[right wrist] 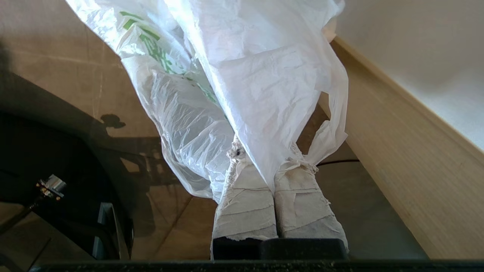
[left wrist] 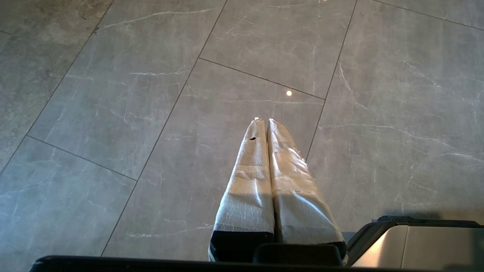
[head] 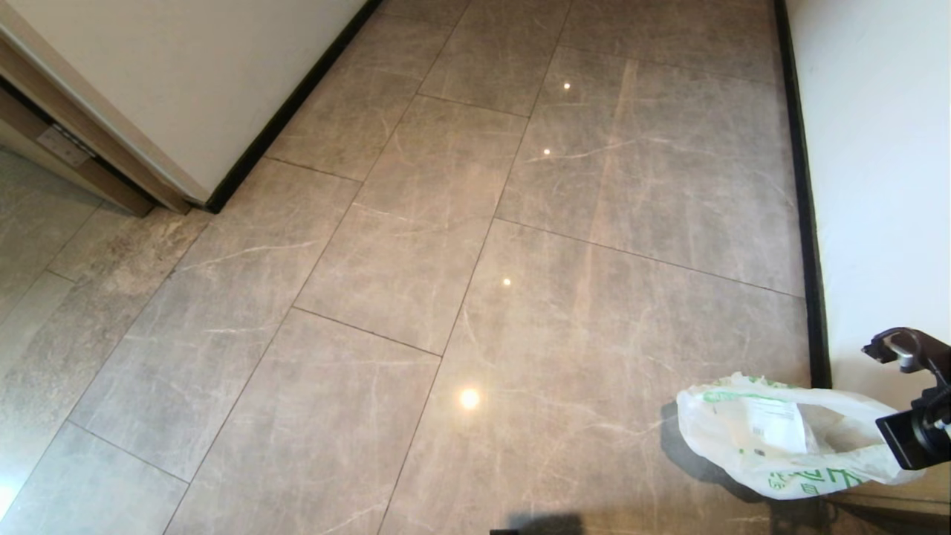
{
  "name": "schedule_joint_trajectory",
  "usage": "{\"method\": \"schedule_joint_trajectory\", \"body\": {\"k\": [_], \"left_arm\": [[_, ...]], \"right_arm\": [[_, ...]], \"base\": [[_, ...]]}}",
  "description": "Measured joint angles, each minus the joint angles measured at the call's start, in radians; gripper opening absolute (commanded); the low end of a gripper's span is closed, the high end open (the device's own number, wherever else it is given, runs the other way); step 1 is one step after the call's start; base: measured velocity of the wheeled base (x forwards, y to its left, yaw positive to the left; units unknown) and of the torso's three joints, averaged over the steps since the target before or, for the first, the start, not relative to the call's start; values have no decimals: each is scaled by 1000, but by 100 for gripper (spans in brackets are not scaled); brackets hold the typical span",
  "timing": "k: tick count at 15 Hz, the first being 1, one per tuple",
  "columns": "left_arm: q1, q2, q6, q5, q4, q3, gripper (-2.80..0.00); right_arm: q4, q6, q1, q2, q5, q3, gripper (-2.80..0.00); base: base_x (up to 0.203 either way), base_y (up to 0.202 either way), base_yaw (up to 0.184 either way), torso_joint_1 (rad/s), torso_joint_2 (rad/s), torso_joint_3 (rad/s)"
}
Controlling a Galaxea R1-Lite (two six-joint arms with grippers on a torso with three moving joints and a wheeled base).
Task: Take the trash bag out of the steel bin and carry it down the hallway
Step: Put the trash bag at the door
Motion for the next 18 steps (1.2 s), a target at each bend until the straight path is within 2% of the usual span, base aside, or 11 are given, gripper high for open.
{"method": "schedule_joint_trajectory", "body": {"k": [2, 3, 10, 16, 18], "left_arm": [[0, 0, 0, 0, 0, 0, -280], [0, 0, 0, 0, 0, 0, -280], [0, 0, 0, 0, 0, 0, -280], [0, 0, 0, 0, 0, 0, -280], [0, 0, 0, 0, 0, 0, -280]], "right_arm": [[0, -5, -25, 16, 28, -21, -280], [6, -12, -38, 25, 35, -26, 0], [35, -15, -62, 36, 61, -41, 0], [285, -3, -59, -176, 162, -32, 0], [321, 11, -50, -283, 206, 8, 0]], "base": [[0, 0, 0, 0, 0, 0], [0, 0, 0, 0, 0, 0], [0, 0, 0, 0, 0, 0], [0, 0, 0, 0, 0, 0], [0, 0, 0, 0, 0, 0]]}}
